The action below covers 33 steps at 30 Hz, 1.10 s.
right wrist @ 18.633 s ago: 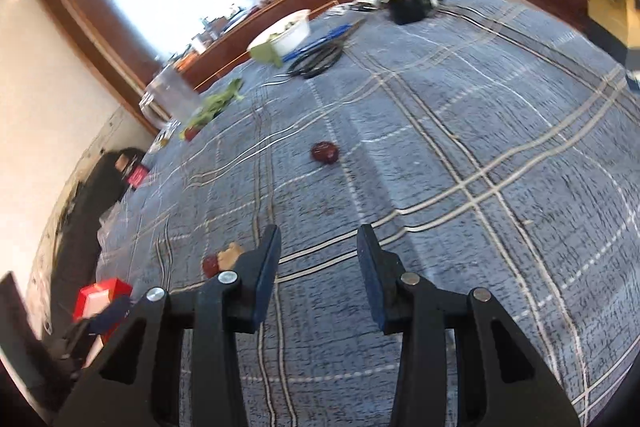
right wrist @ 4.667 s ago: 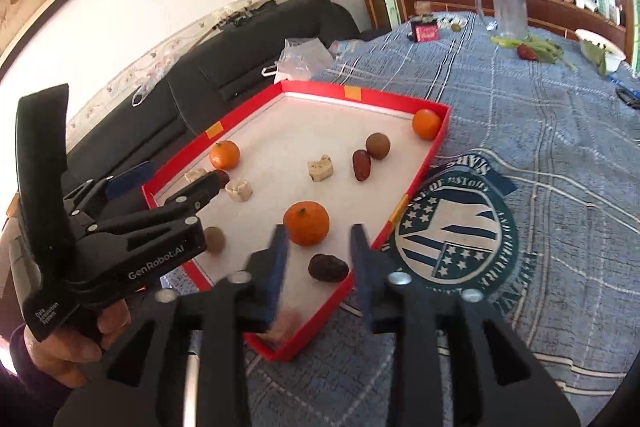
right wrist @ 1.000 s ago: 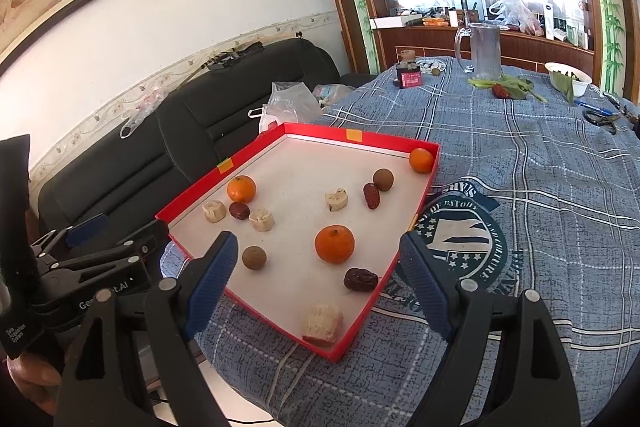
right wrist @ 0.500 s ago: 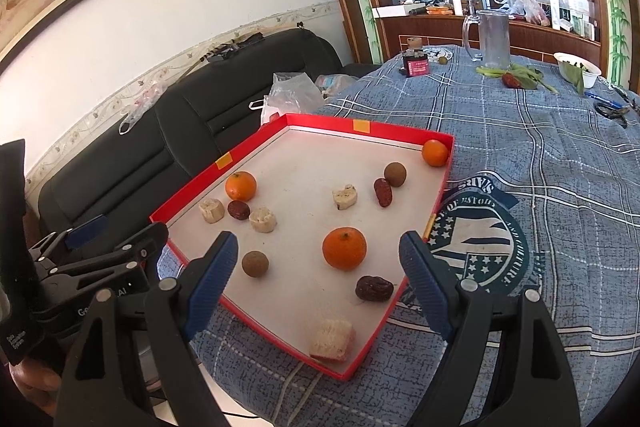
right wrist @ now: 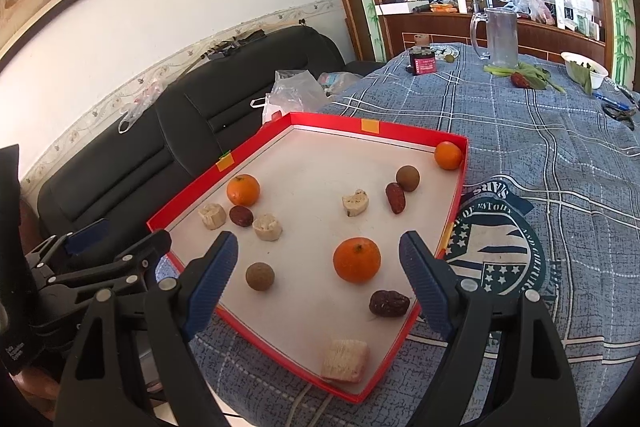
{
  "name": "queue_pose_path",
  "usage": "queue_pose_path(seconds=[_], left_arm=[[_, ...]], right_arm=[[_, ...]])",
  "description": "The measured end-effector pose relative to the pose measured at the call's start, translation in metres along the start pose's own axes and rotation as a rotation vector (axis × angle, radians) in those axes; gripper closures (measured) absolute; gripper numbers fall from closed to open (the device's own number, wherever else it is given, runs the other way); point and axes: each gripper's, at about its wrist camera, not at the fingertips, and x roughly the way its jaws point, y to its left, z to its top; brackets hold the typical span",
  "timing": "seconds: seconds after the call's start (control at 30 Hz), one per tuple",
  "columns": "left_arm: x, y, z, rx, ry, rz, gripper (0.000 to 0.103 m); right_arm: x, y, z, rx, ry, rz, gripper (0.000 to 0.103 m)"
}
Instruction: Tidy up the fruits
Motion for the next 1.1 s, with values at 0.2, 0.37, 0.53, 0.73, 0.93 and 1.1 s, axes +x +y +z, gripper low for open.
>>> queue_pose_path(seconds=[0.2, 0.37, 0.53, 0.73, 0.93, 1.1], left_arm=[[0.010, 0.001, 0.003, 0.002, 0.022, 0.006, 0.013], [0.018, -0.002, 0.010, 0.006, 0.038, 0.010, 0.013], [0.025, -0.009, 0.018, 0.018, 0.048, 0.017, 0.013], [0.033, -0.018, 0.026, 0.032, 0.069, 0.029, 0.013], [0.033, -0.029, 0.032, 0.045, 0.082, 0.044, 0.013], [0.025, -0.042, 0.033, 0.047, 0.072, 0.041, 0.013]], right_arm=[[0.008, 0.002, 0.003, -0.007, 0.005, 0.000, 0.020], [0.014, 0.003, 0.008, -0.022, -0.005, 0.000, 0.020], [0.022, 0.003, 0.014, -0.032, -0.008, 0.002, 0.020], [0.027, -0.002, 0.023, -0.053, -0.025, -0.002, 0.020], [0.024, -0.008, 0.027, -0.109, -0.055, -0.019, 0.020], [0.018, -0.017, 0.028, -0.111, -0.071, -0.007, 0.020]])
